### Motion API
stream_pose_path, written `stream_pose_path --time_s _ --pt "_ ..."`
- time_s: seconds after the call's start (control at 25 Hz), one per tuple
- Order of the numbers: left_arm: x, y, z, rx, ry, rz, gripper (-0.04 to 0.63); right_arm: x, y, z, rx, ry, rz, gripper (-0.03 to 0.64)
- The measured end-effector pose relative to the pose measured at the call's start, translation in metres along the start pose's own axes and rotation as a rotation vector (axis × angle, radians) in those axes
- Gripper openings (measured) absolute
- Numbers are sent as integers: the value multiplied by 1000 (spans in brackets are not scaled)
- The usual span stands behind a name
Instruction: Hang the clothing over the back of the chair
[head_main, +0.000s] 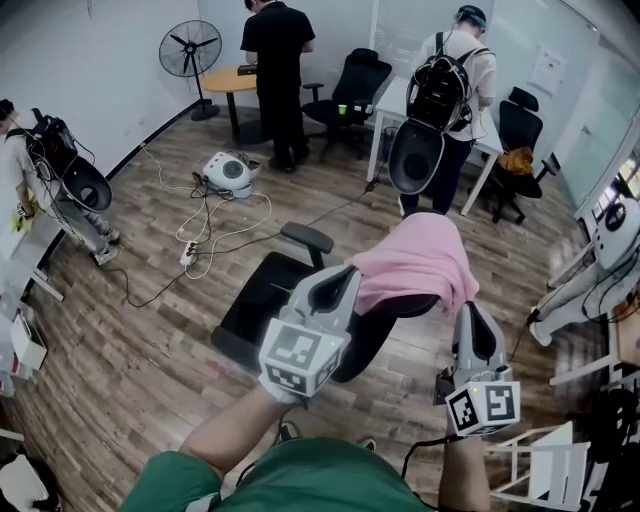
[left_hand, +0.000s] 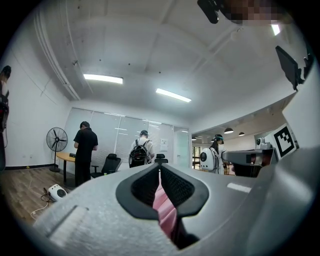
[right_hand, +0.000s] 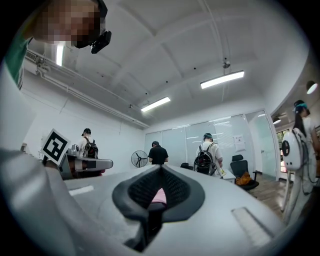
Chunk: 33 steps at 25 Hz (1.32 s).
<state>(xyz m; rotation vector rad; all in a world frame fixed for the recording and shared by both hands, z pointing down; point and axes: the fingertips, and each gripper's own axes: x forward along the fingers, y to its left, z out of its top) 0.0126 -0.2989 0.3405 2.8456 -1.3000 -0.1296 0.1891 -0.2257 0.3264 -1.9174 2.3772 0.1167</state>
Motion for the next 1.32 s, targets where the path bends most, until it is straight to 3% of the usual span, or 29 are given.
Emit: stream_pose_path --time_s 0.4,1.32 --pt "-7 -7 3 4 -6 0 15 -12 4 5 -26 0 12 -8" --pt "-18 -11 -6 2 5 21 15 -28 -4 1 25 -10 9 -8"
